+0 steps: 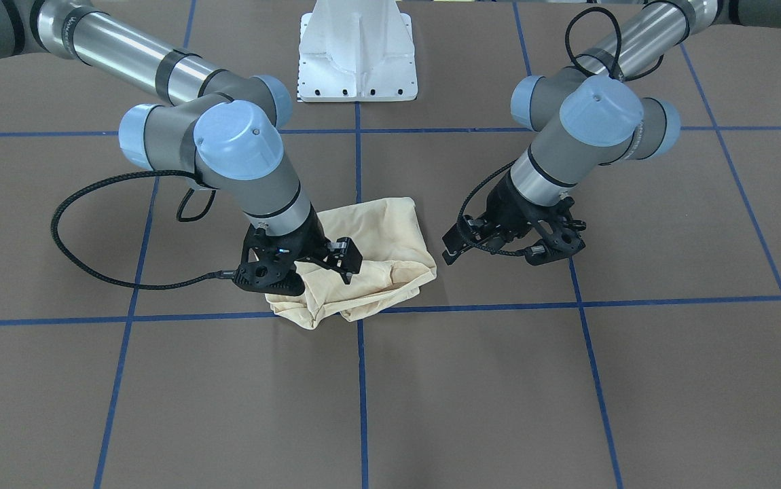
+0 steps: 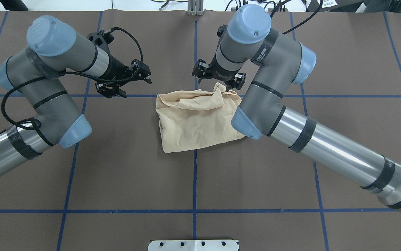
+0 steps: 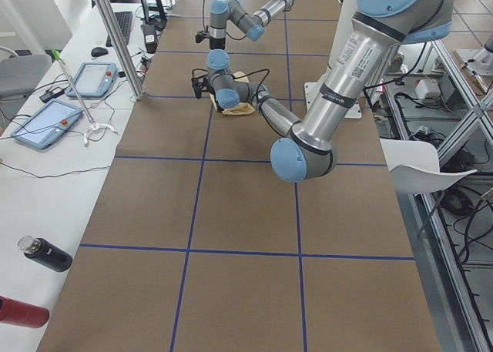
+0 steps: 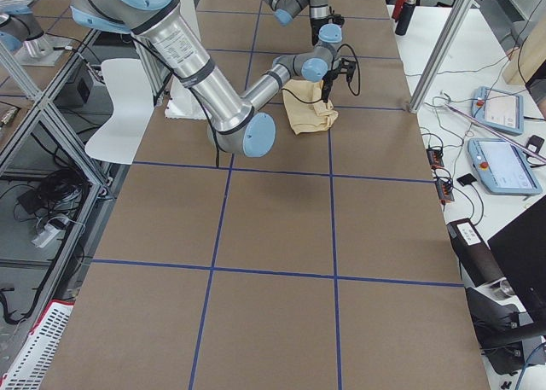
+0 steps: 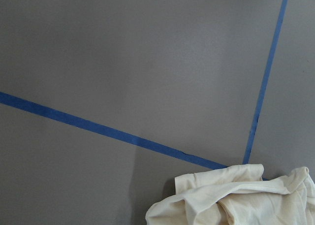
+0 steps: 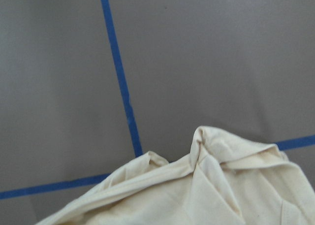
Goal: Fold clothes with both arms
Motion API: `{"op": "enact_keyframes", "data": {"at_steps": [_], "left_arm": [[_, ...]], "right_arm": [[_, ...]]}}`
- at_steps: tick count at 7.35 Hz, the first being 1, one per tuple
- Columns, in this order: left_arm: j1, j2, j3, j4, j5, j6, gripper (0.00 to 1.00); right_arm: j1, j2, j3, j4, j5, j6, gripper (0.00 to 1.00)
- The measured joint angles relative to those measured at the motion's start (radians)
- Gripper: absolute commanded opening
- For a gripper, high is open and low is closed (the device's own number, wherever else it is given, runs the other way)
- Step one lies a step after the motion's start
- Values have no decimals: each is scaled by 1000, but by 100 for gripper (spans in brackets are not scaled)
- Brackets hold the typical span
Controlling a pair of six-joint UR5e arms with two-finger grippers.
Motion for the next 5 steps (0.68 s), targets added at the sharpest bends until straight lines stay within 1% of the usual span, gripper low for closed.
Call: {"op": "enact_keyframes", "data": {"at_steps": [2,3,5], "left_arm": [[-18,16,-65,104,0,87,99],[-23,25,-81,127,0,109,99],[-26,33,-89,140,0,120,99]], "right_arm": [[-121,-4,18,-40,-149,-56,99],[-163,-5,12,-57,-207,-110,99],[-189,3,-17,-66,-260,-209,99]]}}
